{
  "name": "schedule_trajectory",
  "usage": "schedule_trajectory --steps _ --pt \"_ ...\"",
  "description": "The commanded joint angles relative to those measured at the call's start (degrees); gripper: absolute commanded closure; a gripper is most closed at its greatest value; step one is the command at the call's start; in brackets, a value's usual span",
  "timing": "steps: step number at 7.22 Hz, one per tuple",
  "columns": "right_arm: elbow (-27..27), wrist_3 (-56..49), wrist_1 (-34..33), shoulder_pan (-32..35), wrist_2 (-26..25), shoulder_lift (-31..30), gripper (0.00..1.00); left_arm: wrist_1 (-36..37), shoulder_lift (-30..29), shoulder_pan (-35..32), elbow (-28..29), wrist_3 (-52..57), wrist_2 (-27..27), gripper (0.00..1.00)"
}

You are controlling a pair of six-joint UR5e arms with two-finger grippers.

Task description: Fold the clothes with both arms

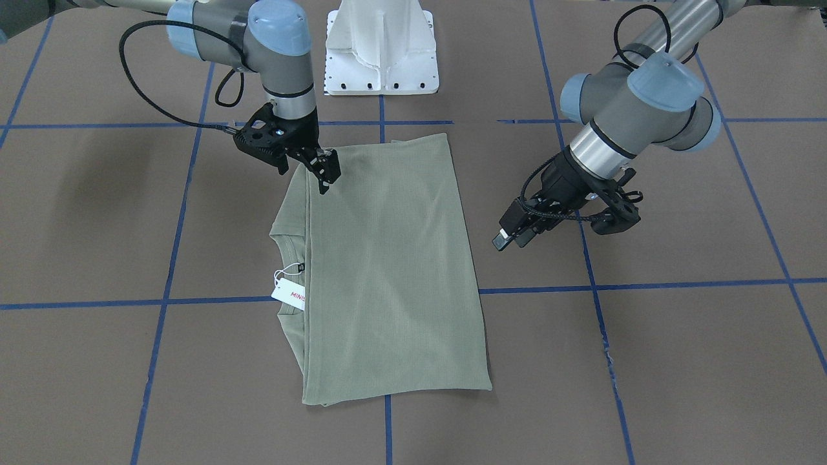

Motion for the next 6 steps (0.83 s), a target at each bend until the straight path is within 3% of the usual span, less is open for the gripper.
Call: schedule_trajectory --steps 1,4,5,6 --pt "0.6 11.5 2.3 -4.9 -4.0 -3.9 0.06 0.1 -0.1 -0.1 -0.1 0.0 0.0 0.37" --pt "0.3 14.2 2.3 -7.9 -6.3 -4.9 0.1 0.1 0.0 -0.1 0.0 0.0 0.1 0.37" --pt "0.2 14.1 2.3 -8.1 -6.3 -5.2 0.19 0.1 -0.1 0.0 0.1 0.0 0.1 0.37" --pt "0.5 14.2 2.3 -8.2 -6.2 -4.8 0.52 0.1 -0.1 0.0 0.0 0.0 0.1 0.37"
